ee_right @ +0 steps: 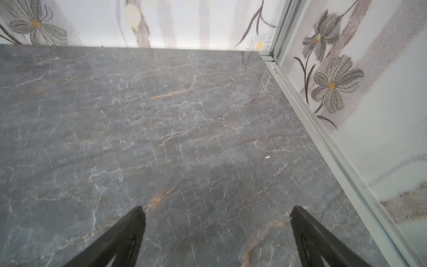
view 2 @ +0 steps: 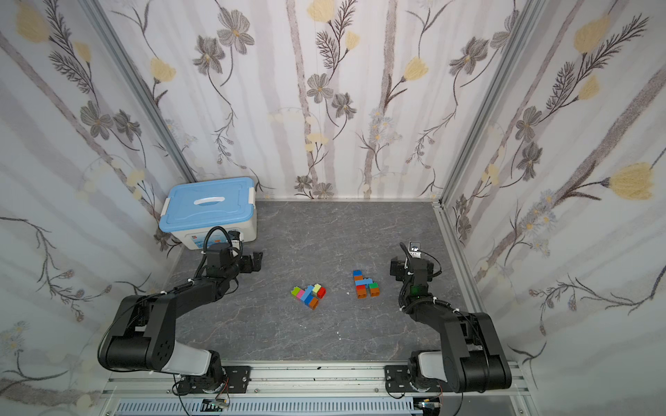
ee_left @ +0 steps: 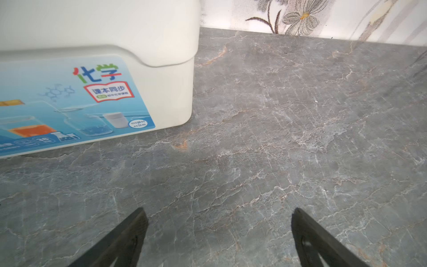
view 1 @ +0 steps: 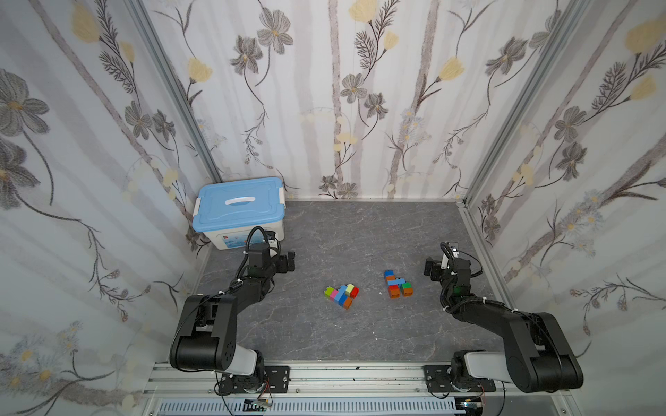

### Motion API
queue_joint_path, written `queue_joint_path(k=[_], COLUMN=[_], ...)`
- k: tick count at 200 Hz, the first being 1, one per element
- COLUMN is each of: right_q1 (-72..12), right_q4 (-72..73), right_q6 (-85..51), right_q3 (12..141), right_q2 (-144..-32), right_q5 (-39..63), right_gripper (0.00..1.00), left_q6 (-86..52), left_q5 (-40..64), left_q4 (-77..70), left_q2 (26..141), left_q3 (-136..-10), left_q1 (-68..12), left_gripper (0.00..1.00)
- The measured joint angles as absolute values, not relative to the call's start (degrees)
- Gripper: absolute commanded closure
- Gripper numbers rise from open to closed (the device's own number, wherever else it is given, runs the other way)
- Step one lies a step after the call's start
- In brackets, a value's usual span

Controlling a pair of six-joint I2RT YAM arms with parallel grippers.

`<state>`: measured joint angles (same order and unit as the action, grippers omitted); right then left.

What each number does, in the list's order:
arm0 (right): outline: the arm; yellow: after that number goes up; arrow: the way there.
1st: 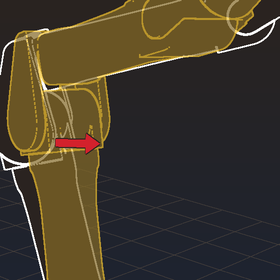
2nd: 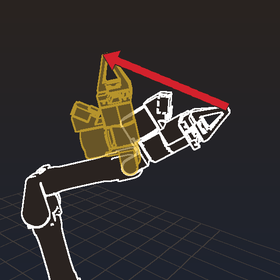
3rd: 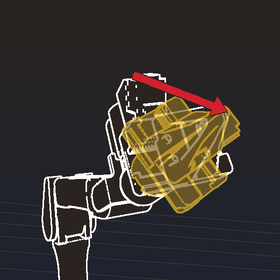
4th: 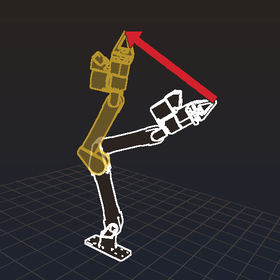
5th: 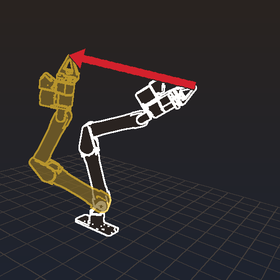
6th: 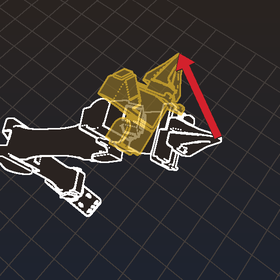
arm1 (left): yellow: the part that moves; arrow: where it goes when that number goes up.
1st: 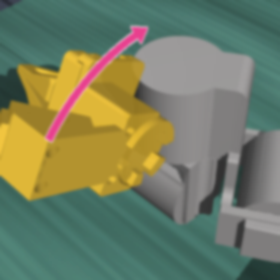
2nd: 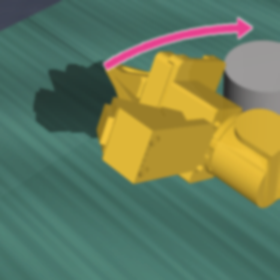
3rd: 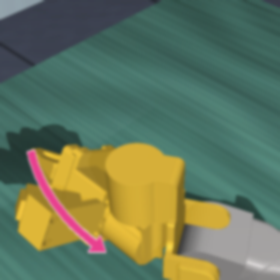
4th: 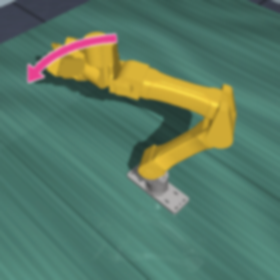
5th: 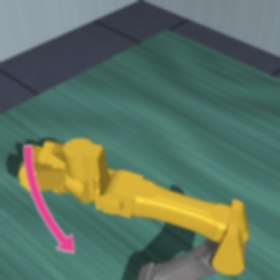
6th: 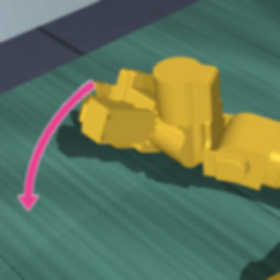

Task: Assemble the letter h with lego
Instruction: Reset both arms

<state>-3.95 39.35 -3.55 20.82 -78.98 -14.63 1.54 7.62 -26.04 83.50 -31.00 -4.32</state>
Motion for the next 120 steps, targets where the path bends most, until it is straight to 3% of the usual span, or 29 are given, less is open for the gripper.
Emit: queue_joint_path(k=[23, 120], right_q1=[-3.97, -3.44], right_q4=[40.14, 41.74], right_q6=[-3.2, -2.48], right_q3=[21.87, 23.11], right_q2=[-84.29, -84.82], right_q5=[-13.06, -10.61], right_gripper=[0.01, 0.01], left_q6=[3.86, 1.45], left_q5=[5.78, 9.93], left_q4=[-32.88, -48.82], left_q2=[82.76, 89.32], left_q3=[-24.88, -21.56], left_q1=[-4.4, 2.11], left_gripper=[0.0, 0.0])
